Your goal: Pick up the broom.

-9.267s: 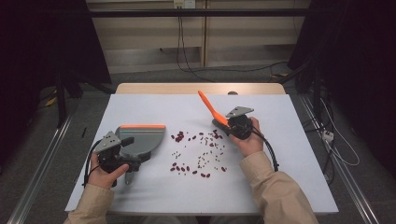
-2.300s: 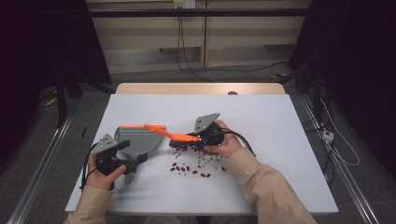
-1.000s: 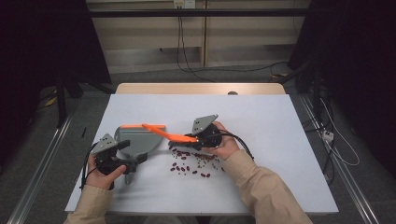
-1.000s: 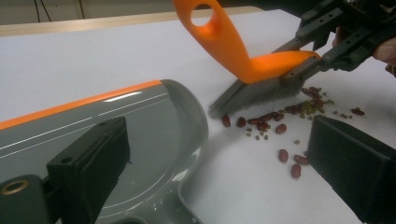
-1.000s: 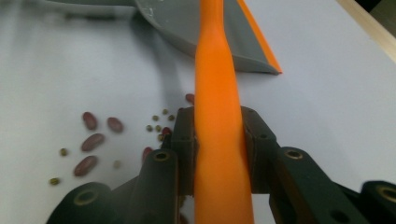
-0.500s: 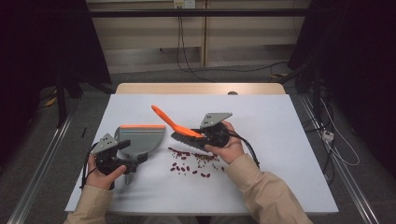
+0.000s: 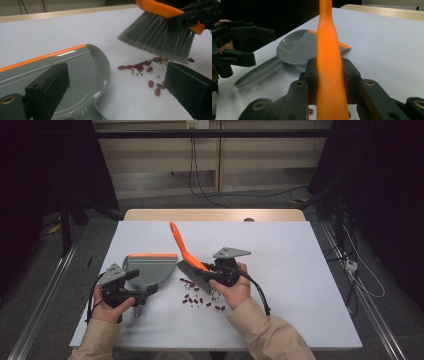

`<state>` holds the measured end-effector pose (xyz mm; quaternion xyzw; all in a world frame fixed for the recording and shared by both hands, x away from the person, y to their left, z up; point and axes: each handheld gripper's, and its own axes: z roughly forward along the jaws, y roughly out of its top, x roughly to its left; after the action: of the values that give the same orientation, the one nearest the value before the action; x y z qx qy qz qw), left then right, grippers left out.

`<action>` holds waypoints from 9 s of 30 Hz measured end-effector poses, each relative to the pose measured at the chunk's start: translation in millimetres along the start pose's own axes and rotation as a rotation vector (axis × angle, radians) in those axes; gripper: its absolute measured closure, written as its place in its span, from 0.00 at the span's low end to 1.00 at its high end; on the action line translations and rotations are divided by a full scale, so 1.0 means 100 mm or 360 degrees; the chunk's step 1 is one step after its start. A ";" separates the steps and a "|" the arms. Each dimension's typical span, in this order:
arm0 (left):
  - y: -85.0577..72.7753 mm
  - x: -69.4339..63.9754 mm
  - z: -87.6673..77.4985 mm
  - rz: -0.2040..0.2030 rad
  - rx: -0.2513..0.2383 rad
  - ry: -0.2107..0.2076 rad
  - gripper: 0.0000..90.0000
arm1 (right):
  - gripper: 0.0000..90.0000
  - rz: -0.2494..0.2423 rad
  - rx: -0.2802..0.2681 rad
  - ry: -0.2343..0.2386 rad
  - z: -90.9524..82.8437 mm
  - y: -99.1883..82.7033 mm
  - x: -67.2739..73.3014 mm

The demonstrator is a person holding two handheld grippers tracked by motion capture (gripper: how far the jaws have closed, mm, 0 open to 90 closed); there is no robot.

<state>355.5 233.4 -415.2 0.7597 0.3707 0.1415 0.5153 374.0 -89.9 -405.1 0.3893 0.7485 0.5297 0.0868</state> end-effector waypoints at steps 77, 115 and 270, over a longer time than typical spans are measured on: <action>0.01 -0.02 0.04 0.0027 0.0019 0.0003 0.06 | 0.79 0.0296 0.0083 0.0000 -0.07 -0.21 -0.08; 0.02 -0.04 0.06 0.0047 0.0022 0.0004 0.06 | 0.78 0.0518 0.0104 -0.0230 -0.21 -0.43 -0.48; 0.01 -0.05 0.11 0.0036 0.0051 -0.0012 0.06 | 0.79 -0.0479 0.0157 0.0385 -0.68 -0.57 -0.34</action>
<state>358.9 222.0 -417.7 0.7725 0.3623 0.1384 0.5028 332.7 -169.8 -434.8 0.2104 0.8283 0.5163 0.0553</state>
